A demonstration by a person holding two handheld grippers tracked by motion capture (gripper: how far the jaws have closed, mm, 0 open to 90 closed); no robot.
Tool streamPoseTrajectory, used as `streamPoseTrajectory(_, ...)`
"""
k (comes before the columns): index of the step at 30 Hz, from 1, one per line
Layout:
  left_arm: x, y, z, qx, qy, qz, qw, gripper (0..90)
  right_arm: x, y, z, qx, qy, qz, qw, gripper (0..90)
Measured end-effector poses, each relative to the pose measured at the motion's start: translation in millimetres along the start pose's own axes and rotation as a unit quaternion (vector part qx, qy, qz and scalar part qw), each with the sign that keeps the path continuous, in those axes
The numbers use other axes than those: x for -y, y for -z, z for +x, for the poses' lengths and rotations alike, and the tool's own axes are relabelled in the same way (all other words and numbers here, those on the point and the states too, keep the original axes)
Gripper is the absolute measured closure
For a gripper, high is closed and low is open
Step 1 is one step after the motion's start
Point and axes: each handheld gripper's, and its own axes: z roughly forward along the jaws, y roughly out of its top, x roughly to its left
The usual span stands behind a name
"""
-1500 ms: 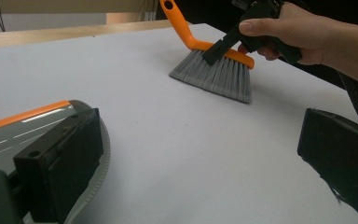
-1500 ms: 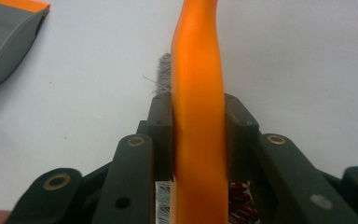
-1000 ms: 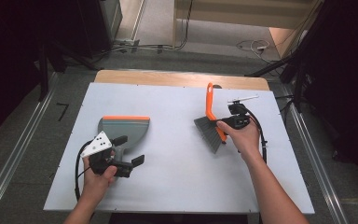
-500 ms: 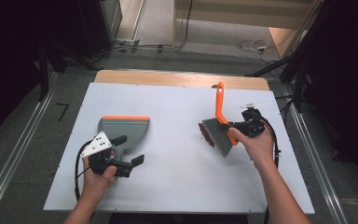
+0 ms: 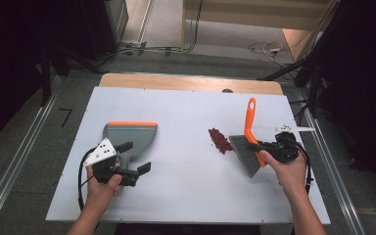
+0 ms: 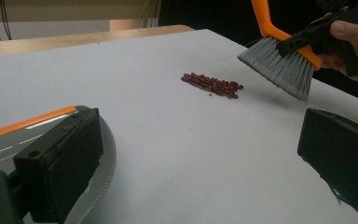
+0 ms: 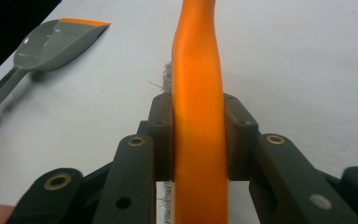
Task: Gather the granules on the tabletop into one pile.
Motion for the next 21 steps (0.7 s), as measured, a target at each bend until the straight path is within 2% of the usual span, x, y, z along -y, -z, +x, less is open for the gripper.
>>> streamPoseTrajectory(5, -0.2, 1.0, 0.1, 0.000, -0.002, 0.000, 1.0000, 0.5, 13.6, 11.5, -5.3, 0.000, -0.004, -0.009, 1.0000, 68.0)
streamPoseTrajectory(11, 0.2, 1.5, 0.7, 0.004, -0.001, -0.003, 1.0000, 0.6, 28.8, 19.4, -13.5, 0.007, -0.005, -0.006, 0.9999, 68.0)
streamPoseTrajectory(21, 0.0, 3.2, 1.9, 0.001, 0.002, -0.006, 1.0000, 0.6, 30.3, 21.7, -20.8, 0.002, -0.012, -0.015, 0.9998, 68.0)
